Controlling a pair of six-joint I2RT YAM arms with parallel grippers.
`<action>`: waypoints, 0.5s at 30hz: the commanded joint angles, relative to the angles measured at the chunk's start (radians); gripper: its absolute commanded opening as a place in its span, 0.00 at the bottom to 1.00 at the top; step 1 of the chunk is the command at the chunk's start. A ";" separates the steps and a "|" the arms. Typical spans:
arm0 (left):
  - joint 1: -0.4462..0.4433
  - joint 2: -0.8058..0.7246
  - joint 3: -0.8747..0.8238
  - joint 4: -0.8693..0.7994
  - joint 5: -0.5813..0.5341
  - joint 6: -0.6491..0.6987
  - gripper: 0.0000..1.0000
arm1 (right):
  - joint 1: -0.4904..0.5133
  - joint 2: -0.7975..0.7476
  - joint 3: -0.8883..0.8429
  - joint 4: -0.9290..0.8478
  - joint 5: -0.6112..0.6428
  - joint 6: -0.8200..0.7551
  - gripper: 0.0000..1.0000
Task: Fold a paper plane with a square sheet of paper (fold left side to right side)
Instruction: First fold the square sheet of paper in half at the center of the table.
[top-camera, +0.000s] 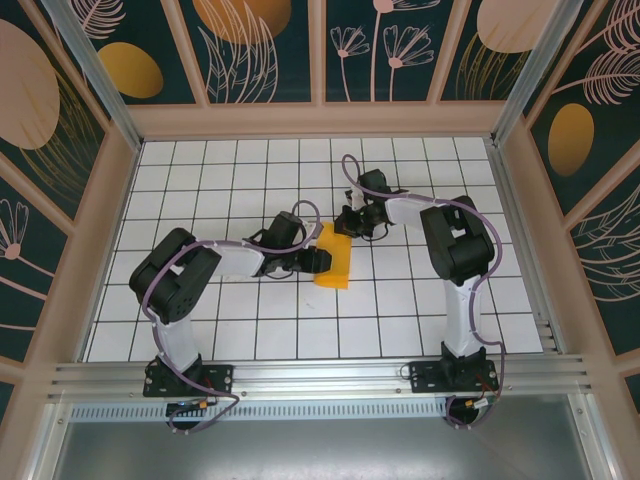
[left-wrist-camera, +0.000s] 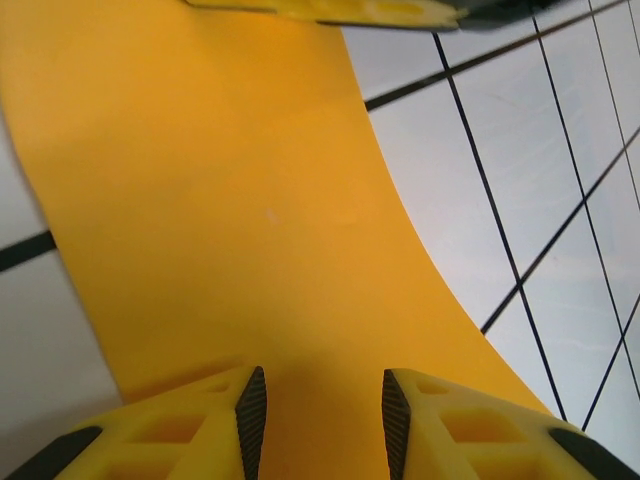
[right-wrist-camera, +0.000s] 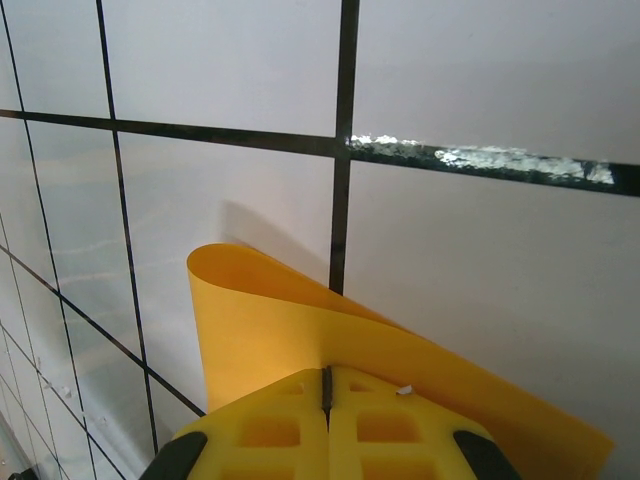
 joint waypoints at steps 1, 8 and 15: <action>-0.028 -0.001 -0.037 -0.104 0.064 0.038 0.39 | 0.015 0.084 -0.013 -0.076 0.104 -0.011 0.00; -0.047 0.004 -0.035 -0.131 0.080 0.069 0.39 | 0.015 0.086 -0.012 -0.079 0.107 -0.011 0.00; -0.061 -0.001 -0.044 -0.135 0.099 0.080 0.39 | 0.017 0.090 -0.009 -0.080 0.109 -0.013 0.00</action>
